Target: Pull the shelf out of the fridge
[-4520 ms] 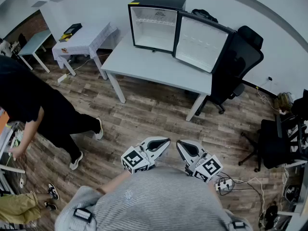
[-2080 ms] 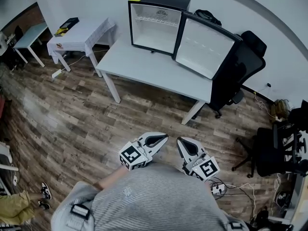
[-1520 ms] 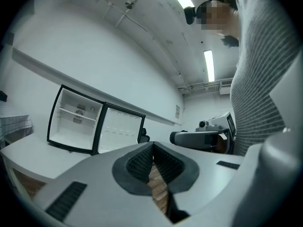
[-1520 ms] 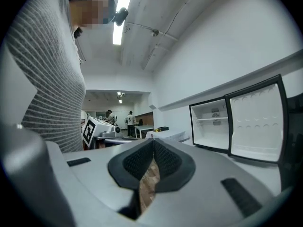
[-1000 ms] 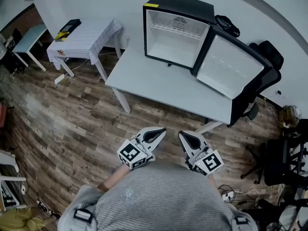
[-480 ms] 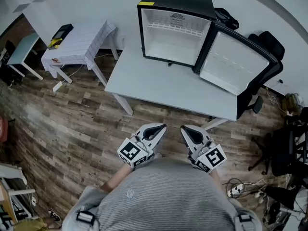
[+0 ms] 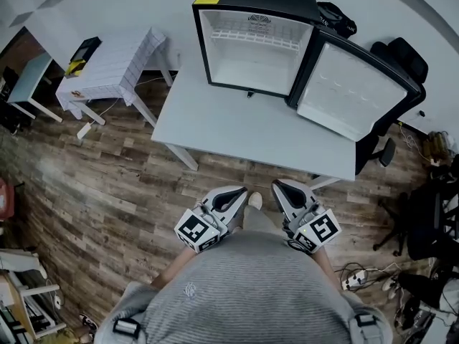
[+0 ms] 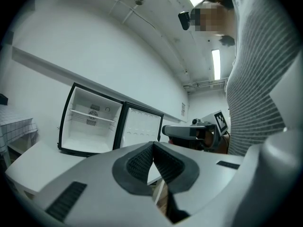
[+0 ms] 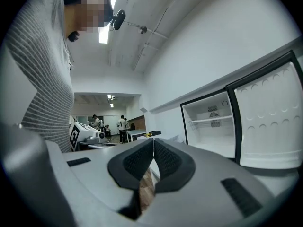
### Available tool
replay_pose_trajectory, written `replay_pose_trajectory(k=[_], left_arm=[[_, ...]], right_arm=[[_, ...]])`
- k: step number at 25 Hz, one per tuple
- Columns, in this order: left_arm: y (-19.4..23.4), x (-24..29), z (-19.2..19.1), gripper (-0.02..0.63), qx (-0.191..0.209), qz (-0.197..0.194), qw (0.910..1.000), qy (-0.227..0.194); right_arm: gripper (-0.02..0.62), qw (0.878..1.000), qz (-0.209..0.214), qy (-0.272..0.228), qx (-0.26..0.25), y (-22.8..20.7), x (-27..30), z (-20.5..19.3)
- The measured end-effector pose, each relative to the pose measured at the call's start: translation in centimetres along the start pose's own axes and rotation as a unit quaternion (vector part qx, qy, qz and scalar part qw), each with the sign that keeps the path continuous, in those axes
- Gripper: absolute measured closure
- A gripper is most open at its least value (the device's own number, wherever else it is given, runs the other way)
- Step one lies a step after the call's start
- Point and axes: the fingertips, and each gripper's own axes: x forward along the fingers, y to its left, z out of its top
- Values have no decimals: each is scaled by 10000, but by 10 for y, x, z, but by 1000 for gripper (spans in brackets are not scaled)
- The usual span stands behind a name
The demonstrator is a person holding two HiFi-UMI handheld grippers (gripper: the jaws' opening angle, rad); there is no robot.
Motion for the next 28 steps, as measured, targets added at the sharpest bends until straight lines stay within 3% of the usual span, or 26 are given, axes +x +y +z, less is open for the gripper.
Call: replay_pose_trajectory(k=[12,28], left_arm=[[90,79,35,595,176,66,9998,19],[137,143,66,595,288,20,9996,-64]], right_arm=[[581,9996,220,-98,-156,-95,76,33],[581,9994,271,-126,-189,-162,109,53]])
